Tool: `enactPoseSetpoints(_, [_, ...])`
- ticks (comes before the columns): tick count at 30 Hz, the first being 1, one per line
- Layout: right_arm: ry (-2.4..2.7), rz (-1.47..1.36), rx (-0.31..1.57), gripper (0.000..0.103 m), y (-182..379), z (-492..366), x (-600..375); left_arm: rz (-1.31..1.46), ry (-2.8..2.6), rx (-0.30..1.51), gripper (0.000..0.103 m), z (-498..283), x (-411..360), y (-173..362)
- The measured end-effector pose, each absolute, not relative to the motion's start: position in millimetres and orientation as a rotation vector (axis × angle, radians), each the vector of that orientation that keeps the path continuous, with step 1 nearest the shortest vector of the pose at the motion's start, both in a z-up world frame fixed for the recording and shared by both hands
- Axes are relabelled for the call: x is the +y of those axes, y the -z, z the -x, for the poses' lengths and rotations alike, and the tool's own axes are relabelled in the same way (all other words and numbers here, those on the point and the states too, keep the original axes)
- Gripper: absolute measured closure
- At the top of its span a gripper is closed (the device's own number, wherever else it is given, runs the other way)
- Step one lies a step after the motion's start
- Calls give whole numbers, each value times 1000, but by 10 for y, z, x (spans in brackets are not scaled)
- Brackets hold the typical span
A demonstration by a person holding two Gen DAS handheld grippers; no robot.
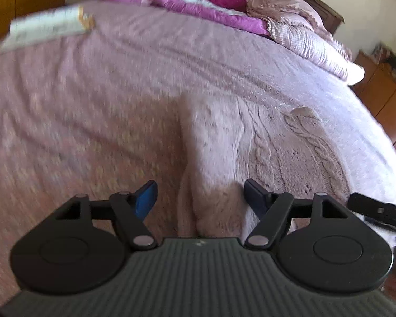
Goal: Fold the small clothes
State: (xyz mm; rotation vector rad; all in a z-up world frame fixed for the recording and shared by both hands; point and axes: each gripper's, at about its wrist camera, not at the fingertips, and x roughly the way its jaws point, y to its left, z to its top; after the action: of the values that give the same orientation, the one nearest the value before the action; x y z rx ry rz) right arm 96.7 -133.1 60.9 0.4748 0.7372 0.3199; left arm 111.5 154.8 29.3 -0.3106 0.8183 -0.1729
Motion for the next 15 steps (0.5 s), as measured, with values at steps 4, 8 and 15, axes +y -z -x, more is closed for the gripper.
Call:
enactPoseSetpoints(4, [-381, -659, 826, 9, -398, -1190, -1410, 516, 261, 873, 29, -1153, 1665, -125])
enactPoseSetpoints(8, [-403, -798, 849, 6, -245, -1375, -1415, 592, 343, 873, 31, -1178, 1663, -19])
enactPoseSetpoints(15, [-366, -806, 880, 47, -340, -1579, -1414, 685, 341, 840, 63, -1112, 1647, -131])
